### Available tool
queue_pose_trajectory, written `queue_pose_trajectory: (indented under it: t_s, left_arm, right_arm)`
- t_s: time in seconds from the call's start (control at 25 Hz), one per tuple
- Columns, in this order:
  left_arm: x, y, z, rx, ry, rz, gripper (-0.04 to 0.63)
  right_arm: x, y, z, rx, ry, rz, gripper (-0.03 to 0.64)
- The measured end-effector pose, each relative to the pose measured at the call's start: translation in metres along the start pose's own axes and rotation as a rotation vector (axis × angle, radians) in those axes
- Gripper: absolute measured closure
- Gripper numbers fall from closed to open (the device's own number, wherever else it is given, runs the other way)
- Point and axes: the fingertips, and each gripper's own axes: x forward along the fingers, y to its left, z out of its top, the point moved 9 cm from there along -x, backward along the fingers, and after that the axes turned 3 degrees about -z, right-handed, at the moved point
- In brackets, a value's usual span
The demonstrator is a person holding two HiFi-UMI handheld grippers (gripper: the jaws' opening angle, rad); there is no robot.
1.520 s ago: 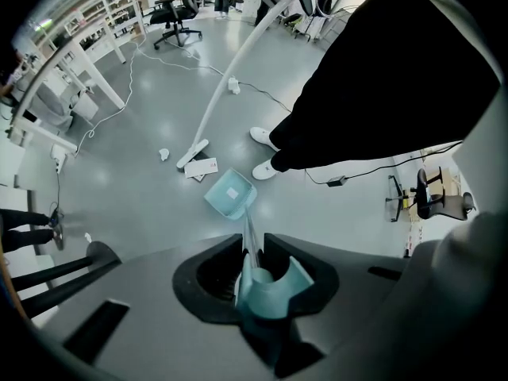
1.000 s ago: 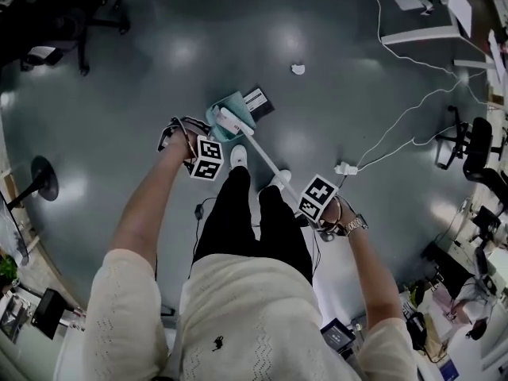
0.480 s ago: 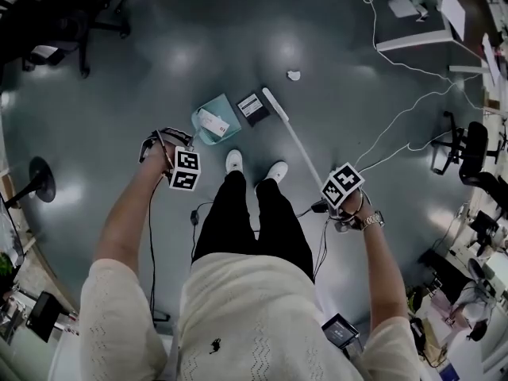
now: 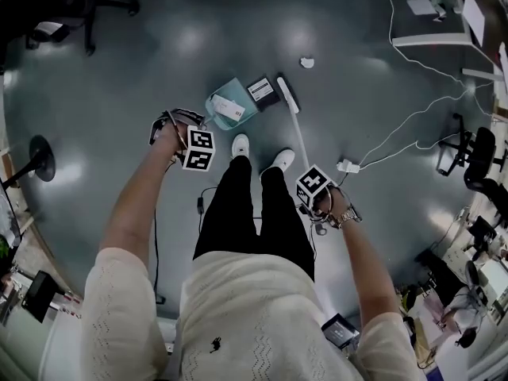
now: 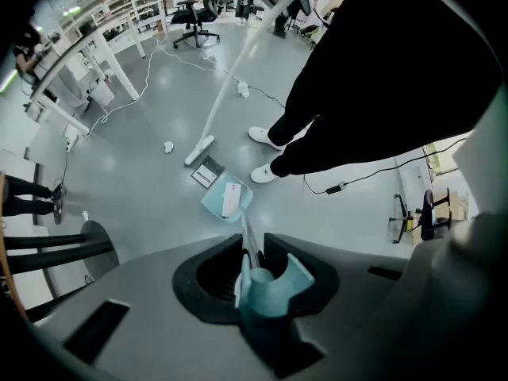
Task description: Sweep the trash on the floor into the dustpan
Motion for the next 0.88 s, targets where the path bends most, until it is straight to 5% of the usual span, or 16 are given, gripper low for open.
queue_pose_trajectory:
  t_s: [0.4, 0.88]
  left_arm:
    - [0.002, -0.003, 0.004, 0.010, -0.002, 0.004, 0.503]
    - [-0.011, -0.019, 0.025, 0.022, -0.073, 0.127, 0.503]
  right_arm:
    - [-0.008, 0.036, 0.001, -0.230, -0.054, 0.042, 0.400]
    - [-0.047, 0.003, -0.032, 0.035, -0.272, 0.292, 0.416]
